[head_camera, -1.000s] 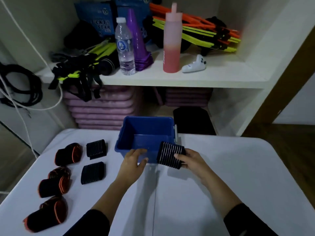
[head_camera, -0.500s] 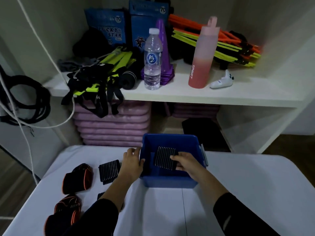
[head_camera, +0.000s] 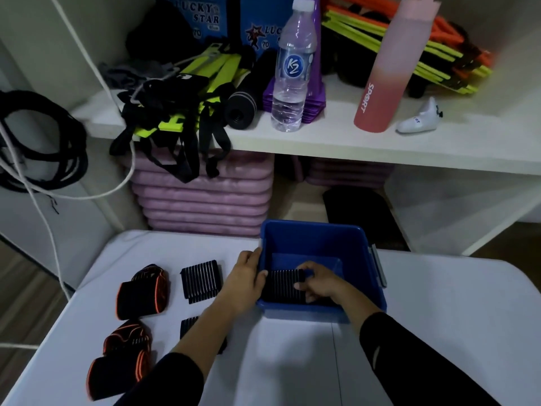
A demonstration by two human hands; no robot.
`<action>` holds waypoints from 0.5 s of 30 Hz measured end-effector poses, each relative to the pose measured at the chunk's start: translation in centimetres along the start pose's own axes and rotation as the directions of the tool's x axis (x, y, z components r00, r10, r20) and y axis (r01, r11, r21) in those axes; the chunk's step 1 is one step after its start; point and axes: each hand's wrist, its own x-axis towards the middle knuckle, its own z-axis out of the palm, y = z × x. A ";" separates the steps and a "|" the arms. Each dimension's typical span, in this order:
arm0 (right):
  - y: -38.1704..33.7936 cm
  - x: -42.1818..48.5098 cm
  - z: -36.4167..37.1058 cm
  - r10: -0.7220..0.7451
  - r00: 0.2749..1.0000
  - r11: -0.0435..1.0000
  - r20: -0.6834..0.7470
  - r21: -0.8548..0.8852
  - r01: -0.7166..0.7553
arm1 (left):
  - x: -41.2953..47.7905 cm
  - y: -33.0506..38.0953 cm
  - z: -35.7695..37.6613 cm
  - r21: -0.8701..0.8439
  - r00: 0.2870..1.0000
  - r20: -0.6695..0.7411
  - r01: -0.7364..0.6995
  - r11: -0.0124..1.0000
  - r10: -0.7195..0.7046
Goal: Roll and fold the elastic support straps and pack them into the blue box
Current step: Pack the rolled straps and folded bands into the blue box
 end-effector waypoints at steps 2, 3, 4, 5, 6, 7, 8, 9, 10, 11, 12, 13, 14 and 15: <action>0.5 -0.2 0.6 0.012 0.999 0.997 0.038 -0.074 -0.009 | -0.9 0.1 0.2 -0.023 1.000 -0.005 0.000 1.000 0.000; 0.7 -0.3 0.9 0.020 0.998 0.994 0.053 -0.104 -0.014 | -1.3 0.2 0.2 -0.034 1.000 -0.009 -0.001 0.999 0.000; 0.9 -0.5 1.2 0.027 0.997 0.990 0.066 -0.136 -0.018 | -1.8 0.2 0.3 -0.044 1.000 -0.013 0.000 0.999 -0.001; 1.2 -0.8 1.4 0.033 0.996 0.984 0.080 -0.177 -0.019 | -2.3 0.3 0.3 -0.056 1.000 -0.017 0.002 0.998 -0.003; 1.4 -1.0 1.6 0.033 0.995 0.974 0.096 -0.227 -0.011 | -2.7 0.3 0.3 -0.067 1.000 -0.020 0.005 0.998 -0.007; 1.6 -1.0 1.7 0.030 0.993 0.962 0.112 -0.272 0.001 | -3.0 0.2 0.4 -0.078 1.000 -0.020 0.009 0.997 -0.010; 1.7 -1.2 1.8 0.026 0.992 0.954 0.123 -0.298 0.012 | -3.3 0.2 0.4 -0.084 1.000 -0.020 0.011 0.996 -0.013; 1.9 -1.4 2.0 0.023 0.991 0.948 0.130 -0.317 0.020 | -3.6 0.3 0.3 -0.085 1.000 -0.021 0.013 0.996 -0.015; 2.0 -1.6 2.1 0.021 0.991 0.940 0.132 -0.340 0.025 | -3.9 0.3 0.4 -0.085 1.000 -0.021 0.016 0.996 -0.018; 2.2 -1.7 2.2 0.022 0.991 0.933 0.135 -0.359 0.028 | -4.2 0.3 0.4 -0.085 1.000 -0.020 0.019 0.996 -0.020; 2.4 -1.8 2.3 0.026 0.990 0.929 0.138 -0.368 0.027 | -4.5 0.3 0.5 -0.083 1.000 -0.018 0.019 0.996 -0.021; 2.6 -1.8 2.4 0.030 0.990 0.931 0.138 -0.364 0.023 | -4.8 0.4 0.5 -0.081 1.000 -0.016 0.020 0.997 -0.021; 2.8 -1.9 2.5 0.032 0.990 0.931 0.135 -0.364 0.020 | -5.0 0.5 0.6 -0.079 1.000 -0.013 0.023 0.997 -0.024; 3.0 -2.0 2.6 0.033 0.991 0.926 0.127 -0.378 0.018 | -5.1 0.5 0.6 -0.081 1.000 -0.008 0.030 0.996 -0.031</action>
